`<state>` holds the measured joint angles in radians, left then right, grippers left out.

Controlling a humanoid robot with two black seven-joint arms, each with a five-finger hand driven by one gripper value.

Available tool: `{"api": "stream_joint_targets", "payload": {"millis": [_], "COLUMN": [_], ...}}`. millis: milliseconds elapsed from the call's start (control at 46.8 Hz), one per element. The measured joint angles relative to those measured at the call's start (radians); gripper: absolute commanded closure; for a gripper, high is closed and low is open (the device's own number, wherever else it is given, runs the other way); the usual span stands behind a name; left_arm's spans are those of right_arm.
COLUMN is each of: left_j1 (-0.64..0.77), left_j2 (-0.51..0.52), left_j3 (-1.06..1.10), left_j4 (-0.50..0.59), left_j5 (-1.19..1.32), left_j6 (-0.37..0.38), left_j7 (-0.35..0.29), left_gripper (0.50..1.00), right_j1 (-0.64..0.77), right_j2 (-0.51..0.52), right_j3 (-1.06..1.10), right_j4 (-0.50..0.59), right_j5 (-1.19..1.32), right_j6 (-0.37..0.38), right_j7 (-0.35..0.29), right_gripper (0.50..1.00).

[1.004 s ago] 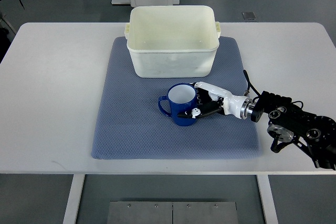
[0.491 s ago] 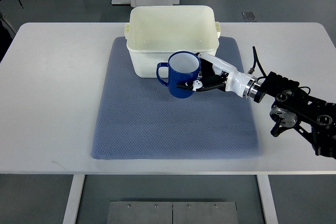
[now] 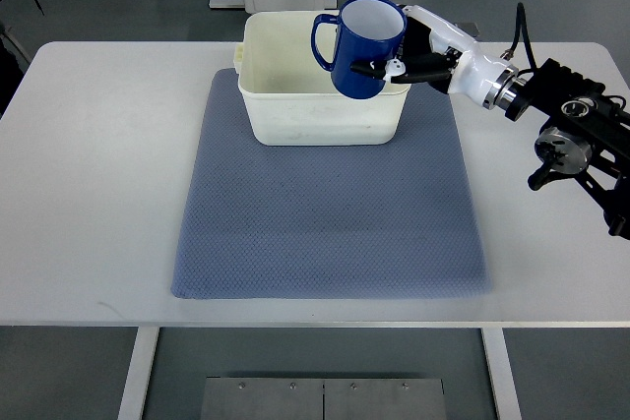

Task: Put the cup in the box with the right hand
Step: 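Lift the blue mug and carry it over the cream tub, then lower the blue mug into the cream tub with the right hand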

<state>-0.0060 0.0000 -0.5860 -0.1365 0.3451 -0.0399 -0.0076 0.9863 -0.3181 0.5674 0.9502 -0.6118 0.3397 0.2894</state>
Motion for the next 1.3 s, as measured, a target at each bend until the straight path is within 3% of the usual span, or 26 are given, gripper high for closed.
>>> {"api": "stream_joint_targets", "payload": {"millis": [107,256,748,1303], "left_j1": [0.000,0.000,0.000,0.000], "left_j2": [0.000,0.000,0.000,0.000], "left_j3": [0.000,0.000,0.000,0.000], "left_j4": [0.000,0.000,0.000,0.000], "left_j5": [0.000,0.000,0.000,0.000], "left_j6": [0.000,0.000,0.000,0.000], "left_j7": [0.000,0.000,0.000,0.000], "left_gripper": [0.500,0.500,0.500,0.500], "right_j1": [0.036,0.070,0.088,0.081], "right_j2": [0.043,0.104,0.238,0.272], "right_j3": [0.000,-0.001,-0.036,-0.070], "right_j4": [-0.064,-0.121,-0.230,-0.288], "right_j5": [0.000,0.000,0.000,0.000], "right_j6": [-0.019,-0.114,-0.299,-0.340], "right_j7": [-0.030,-0.091,-0.129,-0.119], "right_gripper": [1.000,1.000,1.000,1.000]}}
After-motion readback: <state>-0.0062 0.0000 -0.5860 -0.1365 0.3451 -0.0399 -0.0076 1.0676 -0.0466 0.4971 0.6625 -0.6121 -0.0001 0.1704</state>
